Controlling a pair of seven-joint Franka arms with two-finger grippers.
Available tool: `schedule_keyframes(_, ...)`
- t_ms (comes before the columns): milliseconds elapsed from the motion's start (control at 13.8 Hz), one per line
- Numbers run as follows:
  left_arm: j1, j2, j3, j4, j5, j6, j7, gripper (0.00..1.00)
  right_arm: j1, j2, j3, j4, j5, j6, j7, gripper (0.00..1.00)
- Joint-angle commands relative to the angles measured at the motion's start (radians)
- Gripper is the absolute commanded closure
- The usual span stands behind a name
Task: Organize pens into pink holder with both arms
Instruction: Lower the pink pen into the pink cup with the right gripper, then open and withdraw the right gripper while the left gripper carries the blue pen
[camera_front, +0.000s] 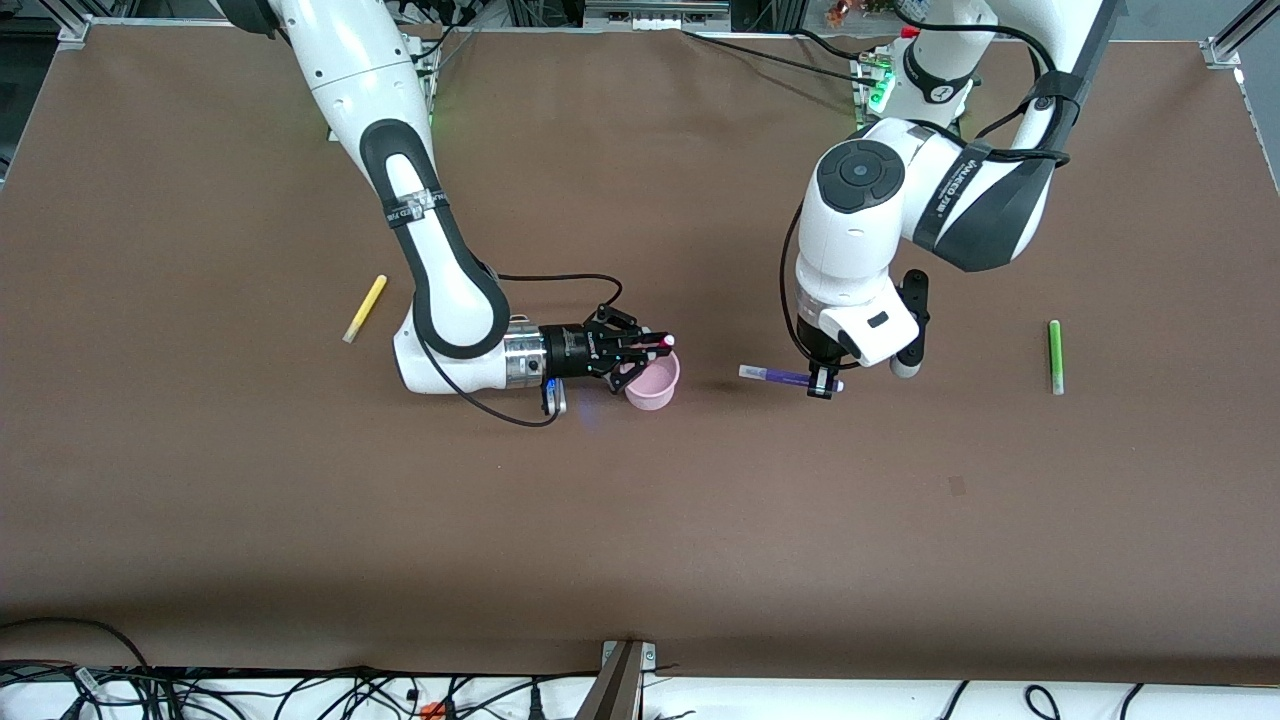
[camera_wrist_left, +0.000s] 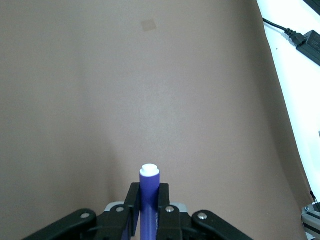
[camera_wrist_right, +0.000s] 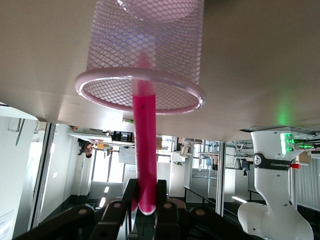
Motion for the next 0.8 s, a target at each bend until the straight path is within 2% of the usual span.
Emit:
schedule_keyframes(0, -0.019, 0.014, 0.006, 0.031, 0.035, -0.018, -0.029, 1.00, -0.008, -0.007, -0.010, 0.017, -0.020, 0.002, -0.008, 0.00)
schedule_keyframes(73, -0.019, 0.014, 0.006, 0.032, 0.035, -0.017, -0.029, 1.00, -0.009, -0.016, -0.027, 0.017, -0.055, 0.002, -0.008, 0.00)
schedule_keyframes(218, -0.025, 0.019, 0.006, 0.046, 0.035, -0.018, -0.036, 1.00, -0.011, -0.050, -0.100, 0.019, -0.142, -0.012, -0.026, 0.00)
schedule_keyframes(363, -0.050, 0.054, 0.012, 0.086, 0.036, -0.021, -0.062, 1.00, -0.011, -0.096, -0.187, 0.019, -0.238, -0.068, -0.119, 0.00)
schedule_keyframes(508, -0.085, 0.098, 0.018, 0.130, 0.084, -0.023, -0.085, 1.00, -0.012, -0.113, -0.299, 0.011, -0.288, -0.137, -0.236, 0.00)
schedule_keyframes(581, -0.105, 0.124, 0.018, 0.156, 0.120, -0.023, -0.128, 1.00, -0.011, -0.124, -0.336, 0.011, -0.369, -0.163, -0.280, 0.00)
schedule_keyframes(726, -0.150, 0.181, 0.020, 0.199, 0.199, -0.023, -0.185, 1.00, -0.011, -0.197, -0.372, 0.007, -0.591, -0.179, -0.342, 0.00)
